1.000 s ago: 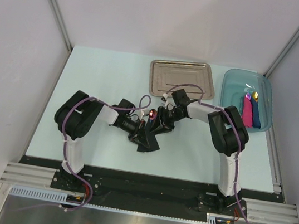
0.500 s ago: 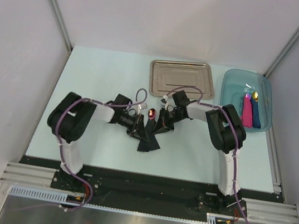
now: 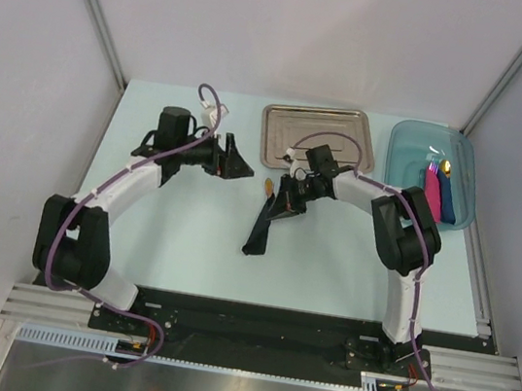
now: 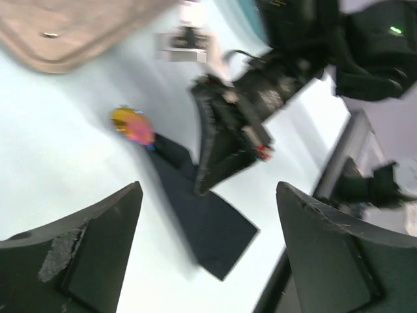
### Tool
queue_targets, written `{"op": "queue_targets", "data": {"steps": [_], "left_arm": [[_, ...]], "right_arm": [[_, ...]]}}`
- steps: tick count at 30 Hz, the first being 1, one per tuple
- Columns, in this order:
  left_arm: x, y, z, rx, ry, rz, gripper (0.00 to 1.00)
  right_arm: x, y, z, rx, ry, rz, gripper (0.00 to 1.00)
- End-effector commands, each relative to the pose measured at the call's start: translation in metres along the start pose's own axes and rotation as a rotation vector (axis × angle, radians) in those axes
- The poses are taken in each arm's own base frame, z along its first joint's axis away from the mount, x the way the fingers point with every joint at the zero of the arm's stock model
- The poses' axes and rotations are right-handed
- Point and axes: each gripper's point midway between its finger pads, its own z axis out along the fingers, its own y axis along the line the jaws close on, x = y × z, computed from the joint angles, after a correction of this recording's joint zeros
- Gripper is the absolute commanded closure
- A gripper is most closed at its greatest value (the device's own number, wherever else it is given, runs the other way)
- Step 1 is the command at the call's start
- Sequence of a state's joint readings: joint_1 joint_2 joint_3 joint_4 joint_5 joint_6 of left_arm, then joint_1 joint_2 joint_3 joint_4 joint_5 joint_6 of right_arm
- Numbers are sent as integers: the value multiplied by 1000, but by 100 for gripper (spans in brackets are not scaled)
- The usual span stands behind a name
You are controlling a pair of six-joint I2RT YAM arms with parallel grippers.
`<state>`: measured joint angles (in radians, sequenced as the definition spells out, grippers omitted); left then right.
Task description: Place the utensils on the paper napkin and roll it up
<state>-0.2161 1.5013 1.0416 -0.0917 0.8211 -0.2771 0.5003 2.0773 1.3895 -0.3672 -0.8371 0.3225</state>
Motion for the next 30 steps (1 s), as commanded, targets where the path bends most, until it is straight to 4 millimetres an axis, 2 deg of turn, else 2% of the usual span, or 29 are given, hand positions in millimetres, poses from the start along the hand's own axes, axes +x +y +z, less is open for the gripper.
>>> {"op": "queue_targets", "data": {"steps": [1, 3, 4, 5, 6, 7, 8, 9, 11, 13, 14, 15, 17, 19, 22, 28, 30], "left_arm": [[-30, 12, -21, -137, -96, 76, 8], [-38, 20, -26, -203, -141, 93, 7], [-51, 19, -33, -228, -199, 120, 6], [-58, 22, -37, -252, -238, 122, 0], [-56, 23, -40, -253, -263, 126, 0], [-75, 12, -51, -236, -357, 189, 0], [-70, 14, -56, -245, -388, 204, 0], [-87, -1, -68, -229, -480, 278, 0], [-87, -9, -72, -205, -501, 345, 0], [-84, -7, -72, -205, -453, 351, 0], [-95, -12, -75, -202, -449, 358, 0], [-85, -13, -75, -152, -389, 341, 0], [-82, -21, -80, -61, -368, 333, 0], [-82, -35, -92, 33, -387, 336, 0], [-68, -58, -101, 125, -362, 398, 1], [-30, -103, -119, 276, -292, 475, 4], [-16, -113, -125, 302, -276, 498, 4]], "right_arm": [[-29, 35, -22, -44, -89, -151, 100], [-33, 40, -27, -46, -101, -175, 100], [-36, 44, -29, -49, -111, -190, 100], [-36, 47, -30, -54, -114, -199, 100], [-39, 52, -34, -60, -125, -219, 100], [-41, 56, -36, -66, -132, -233, 100], [-43, 62, -41, -75, -143, -251, 100], [-44, 67, -42, -81, -146, -267, 100], [-47, 76, -47, -93, -159, -295, 100], [-50, 88, -55, -107, -180, -333, 100], [-52, 93, -59, -115, -191, -353, 100], [-54, 103, -65, -124, -206, -378, 100], [-57, 117, -73, -147, -221, -423, 100], [-58, 134, -85, -159, -245, -497, 100], [-58, 167, -107, -172, -285, -633, 100], [-35, 231, -144, -182, -356, -887, 100], [-26, 244, -150, -177, -370, -966, 100]]}}
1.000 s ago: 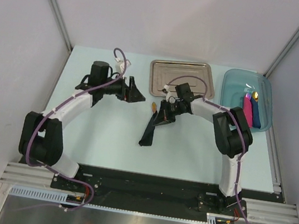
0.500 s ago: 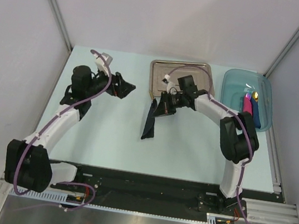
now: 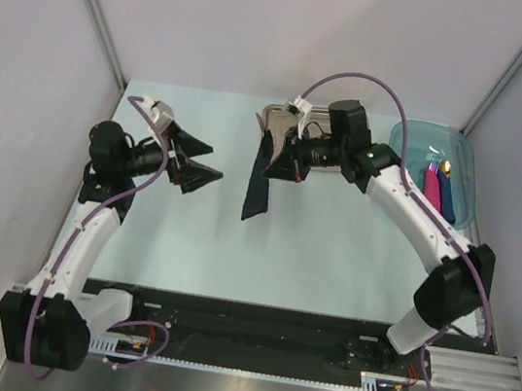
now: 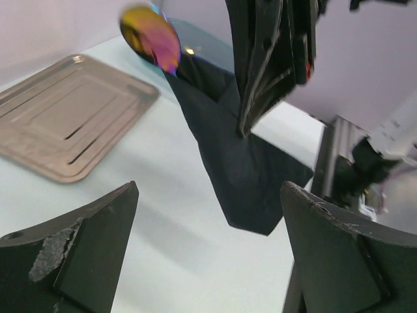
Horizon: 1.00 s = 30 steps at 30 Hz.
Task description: Place the utensils on the paper napkin and roll it up
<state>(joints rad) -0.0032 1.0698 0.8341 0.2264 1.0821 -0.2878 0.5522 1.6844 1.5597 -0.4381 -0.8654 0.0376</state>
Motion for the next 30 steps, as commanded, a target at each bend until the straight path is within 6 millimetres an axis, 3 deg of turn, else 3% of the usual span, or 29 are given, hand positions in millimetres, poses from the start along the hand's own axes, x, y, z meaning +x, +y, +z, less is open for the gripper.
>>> {"op": "queue_targets", "data": {"steps": [1, 3, 8, 14, 23, 30], "left_arm": [[9, -59, -18, 214, 38, 83, 4], [13, -71, -24, 240, 40, 100, 5], [24, -101, -28, 340, 71, 135, 9], [35, -138, -28, 465, 95, 175, 15], [30, -176, -18, 568, 69, 184, 21], [17, -187, -6, 580, 4, 126, 30]], "right_arm": [[-37, 72, -24, -58, -81, -312, 100], [-40, 91, -33, -45, -97, -422, 100], [-24, 145, -38, -89, -91, -600, 100], [-11, 180, -39, -100, -97, -746, 100], [-8, 202, -42, -97, -112, -839, 100], [-11, 212, -45, -107, -136, -859, 100]]}}
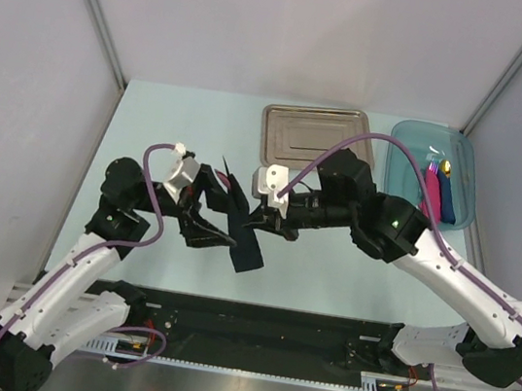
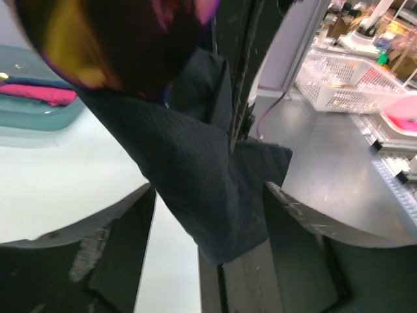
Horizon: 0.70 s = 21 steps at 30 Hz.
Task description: Place the utensils on the paper napkin and roll it up
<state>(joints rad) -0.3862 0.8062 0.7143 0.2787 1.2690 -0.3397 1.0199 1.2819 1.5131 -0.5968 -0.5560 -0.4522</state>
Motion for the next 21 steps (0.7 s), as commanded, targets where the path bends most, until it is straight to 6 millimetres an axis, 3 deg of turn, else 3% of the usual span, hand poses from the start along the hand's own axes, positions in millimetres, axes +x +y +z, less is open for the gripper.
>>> {"op": "queue_targets", "data": {"steps": [1, 10, 13, 21], "left_arm": [[-21, -3, 9, 6, -71, 33, 31], [-24, 3, 14, 11, -82, 33, 37], [-25, 4, 15, 12, -82, 34, 44], [-24, 11, 16, 0, -58, 31, 79]], "right_arm": [[-33, -2, -16, 45, -95, -97, 100], [-37, 1, -19, 56, -113, -128, 100], [-37, 0, -19, 66, -112, -131, 100], [-39, -9, -20, 115, -117, -120, 100]]}}
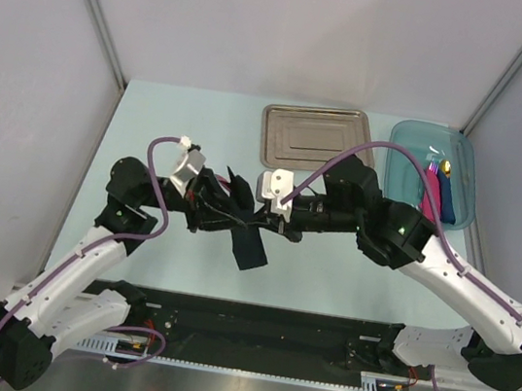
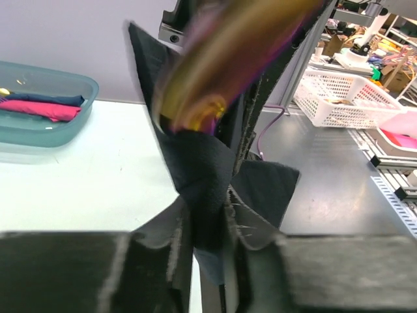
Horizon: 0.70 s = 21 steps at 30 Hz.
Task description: Place the utensils on the paper napkin and roll it up
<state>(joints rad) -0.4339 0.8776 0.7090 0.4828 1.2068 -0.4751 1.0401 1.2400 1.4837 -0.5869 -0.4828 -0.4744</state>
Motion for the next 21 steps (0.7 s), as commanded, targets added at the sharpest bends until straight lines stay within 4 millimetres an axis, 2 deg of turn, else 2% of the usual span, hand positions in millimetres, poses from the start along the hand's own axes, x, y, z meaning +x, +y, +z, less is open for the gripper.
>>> {"op": "queue_targets", "data": {"steps": [1, 2, 3, 7, 8, 9, 10, 12, 13, 14, 16, 18, 21], "left_arm": [[-11, 3, 3, -2, -2, 50, 90], [-12, 3, 3, -2, -2, 51, 97], [-13, 2, 3, 0, -6, 52, 100], [-18, -3, 3, 8, -21, 57, 100], [-19, -4, 3, 3, -26, 52, 100], [-20, -5, 2, 0, -30, 54, 100], [-21, -2, 2, -16, -38, 50, 100], [-23, 1, 1, -36, -45, 45, 100], [-26, 5, 1, -60, -58, 43, 100], [-30, 9, 0, -81, -66, 43, 100], [-37, 16, 0, -112, -85, 44, 100], [-45, 21, -1, -146, -100, 55, 100], [-54, 30, -2, -202, -126, 57, 100]], "right_arm": [[-38, -10, -11, 63, -125, -73, 100], [-36, -10, -11, 67, -121, -71, 100], [-33, -11, -11, 74, -112, -66, 100], [-29, -20, -13, 114, -106, -35, 100], [-27, -25, -14, 133, -99, -10, 97], [-25, -29, -15, 148, -92, 3, 92], [-22, -31, -16, 154, -85, 17, 74], [-17, -37, -21, 174, -78, 55, 52], [-13, -36, -22, 172, -67, 70, 29], [-13, -35, -26, 176, -66, 80, 20], [-7, -32, -27, 171, -45, 120, 9], [-4, -29, -27, 166, -34, 159, 9], [5, -25, -25, 165, -10, 220, 14]]}}
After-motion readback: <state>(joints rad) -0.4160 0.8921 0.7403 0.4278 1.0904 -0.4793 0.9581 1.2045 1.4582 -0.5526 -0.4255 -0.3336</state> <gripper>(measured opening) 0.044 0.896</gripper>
